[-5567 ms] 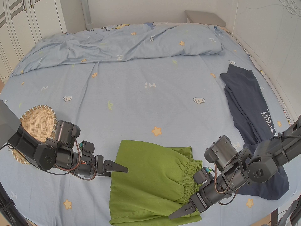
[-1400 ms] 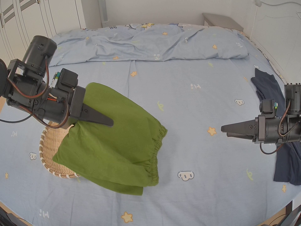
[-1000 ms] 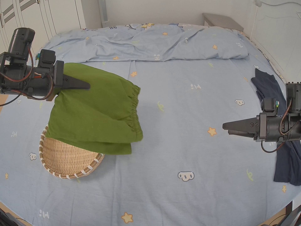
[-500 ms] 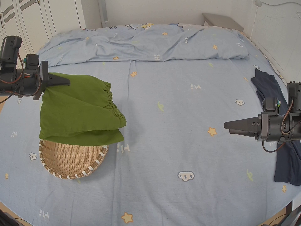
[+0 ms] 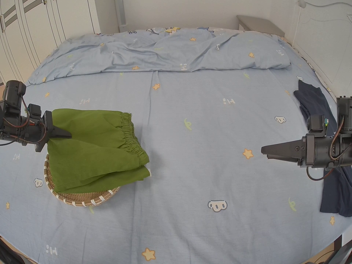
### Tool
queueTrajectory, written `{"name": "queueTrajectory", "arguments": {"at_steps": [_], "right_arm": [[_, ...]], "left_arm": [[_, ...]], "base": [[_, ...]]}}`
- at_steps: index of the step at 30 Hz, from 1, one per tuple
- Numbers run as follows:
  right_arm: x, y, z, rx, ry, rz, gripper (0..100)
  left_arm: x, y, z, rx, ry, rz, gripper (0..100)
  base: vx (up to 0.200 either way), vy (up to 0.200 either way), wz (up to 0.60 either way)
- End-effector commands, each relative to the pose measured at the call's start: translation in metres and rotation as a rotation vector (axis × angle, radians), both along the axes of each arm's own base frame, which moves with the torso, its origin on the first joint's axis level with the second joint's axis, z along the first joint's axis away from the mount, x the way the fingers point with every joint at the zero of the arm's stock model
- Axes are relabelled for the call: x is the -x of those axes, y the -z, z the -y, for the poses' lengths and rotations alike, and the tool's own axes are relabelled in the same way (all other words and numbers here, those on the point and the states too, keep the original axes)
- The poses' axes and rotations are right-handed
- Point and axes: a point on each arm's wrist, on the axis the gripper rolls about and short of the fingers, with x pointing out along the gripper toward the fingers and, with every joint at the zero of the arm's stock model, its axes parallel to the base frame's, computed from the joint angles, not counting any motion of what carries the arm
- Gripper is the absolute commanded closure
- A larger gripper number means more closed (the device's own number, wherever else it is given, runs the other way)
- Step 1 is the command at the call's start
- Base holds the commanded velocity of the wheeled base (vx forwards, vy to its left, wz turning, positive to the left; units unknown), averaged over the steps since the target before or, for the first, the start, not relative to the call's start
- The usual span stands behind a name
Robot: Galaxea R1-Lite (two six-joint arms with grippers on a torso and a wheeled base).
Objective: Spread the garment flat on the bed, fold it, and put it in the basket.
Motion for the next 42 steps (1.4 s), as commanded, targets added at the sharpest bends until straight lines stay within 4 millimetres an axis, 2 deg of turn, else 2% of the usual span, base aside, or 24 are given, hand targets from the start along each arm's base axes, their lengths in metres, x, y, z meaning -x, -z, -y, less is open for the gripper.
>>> {"name": "queueTrajectory", "arguments": {"at_steps": [1,6,14,22,29,30,34,37,38,42], "right_arm": [[0.002,0.000,-0.001,0.000,-0.008,-0.001,0],[0.003,0.002,-0.003,0.002,-0.014,-0.006,0],[0.003,0.003,-0.004,0.005,-0.021,-0.011,0],[0.003,0.003,-0.004,0.005,-0.021,-0.011,0],[0.003,0.004,-0.004,0.005,-0.021,-0.012,0],[0.003,0.004,-0.004,0.005,-0.021,-0.012,0],[0.003,0.004,-0.004,0.006,-0.021,-0.011,0],[0.003,0.004,-0.004,0.006,-0.021,-0.011,0],[0.003,0.003,-0.004,0.005,-0.021,-0.010,0],[0.003,0.003,-0.004,0.004,-0.021,-0.005,0]], "left_arm": [[-0.015,0.031,-0.022,0.011,-0.066,-0.101,100],[-0.031,0.054,-0.033,-0.002,-0.106,-0.169,100],[-0.049,0.082,-0.031,-0.167,-0.199,-0.281,100],[-0.058,0.091,-0.010,-0.226,-0.166,-0.305,100],[-0.057,0.091,-0.006,-0.228,-0.154,-0.315,100],[-0.057,0.090,-0.006,-0.228,-0.153,-0.318,0],[-0.052,0.084,-0.004,-0.228,-0.150,-0.319,0],[-0.043,0.068,0.001,-0.233,-0.144,-0.282,0],[-0.033,0.055,0.003,-0.235,-0.145,-0.257,0],[-0.008,0.025,0.008,-0.247,-0.142,-0.212,0]], "base": [[0.000,0.000,0.00],[0.000,0.000,0.00],[0.000,0.000,0.00],[0.000,0.000,0.00],[0.000,0.000,0.00],[0.000,0.000,0.00],[0.000,0.000,0.00],[0.000,0.000,0.00],[0.000,0.000,0.00],[0.000,0.000,0.00]]}}
